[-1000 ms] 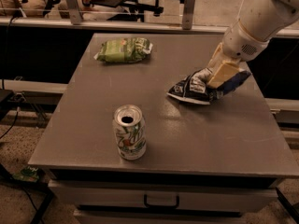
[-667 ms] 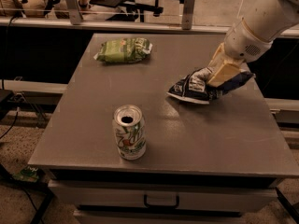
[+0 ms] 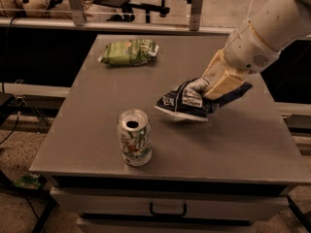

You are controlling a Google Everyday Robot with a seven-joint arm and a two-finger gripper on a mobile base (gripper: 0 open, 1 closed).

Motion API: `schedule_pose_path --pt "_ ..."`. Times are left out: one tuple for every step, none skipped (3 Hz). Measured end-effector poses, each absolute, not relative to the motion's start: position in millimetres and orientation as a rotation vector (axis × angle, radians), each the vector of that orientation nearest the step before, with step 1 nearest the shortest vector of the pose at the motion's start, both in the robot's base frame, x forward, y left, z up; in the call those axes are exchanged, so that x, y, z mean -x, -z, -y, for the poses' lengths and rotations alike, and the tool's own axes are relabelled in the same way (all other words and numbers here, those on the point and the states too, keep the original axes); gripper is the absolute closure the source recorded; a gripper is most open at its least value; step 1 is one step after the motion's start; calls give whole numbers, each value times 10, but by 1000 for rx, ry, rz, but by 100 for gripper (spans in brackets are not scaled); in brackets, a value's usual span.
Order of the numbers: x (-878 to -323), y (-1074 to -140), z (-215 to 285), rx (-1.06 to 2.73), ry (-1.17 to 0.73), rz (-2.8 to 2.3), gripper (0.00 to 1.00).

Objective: Move blue chip bag near 7up can

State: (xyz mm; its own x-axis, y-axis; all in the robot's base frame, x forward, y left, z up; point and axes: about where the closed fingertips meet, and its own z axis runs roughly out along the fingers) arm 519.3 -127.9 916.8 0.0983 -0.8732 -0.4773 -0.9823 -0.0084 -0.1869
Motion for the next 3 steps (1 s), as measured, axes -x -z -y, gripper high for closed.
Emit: schedule_pose_path --pt "-4960 -9196 992 1968 -342 -1715 99" --pt "-4901 -9101 835 1979 -355 -1708 70" --pt "-4898 -9009 776 1980 -360 -1715 47"
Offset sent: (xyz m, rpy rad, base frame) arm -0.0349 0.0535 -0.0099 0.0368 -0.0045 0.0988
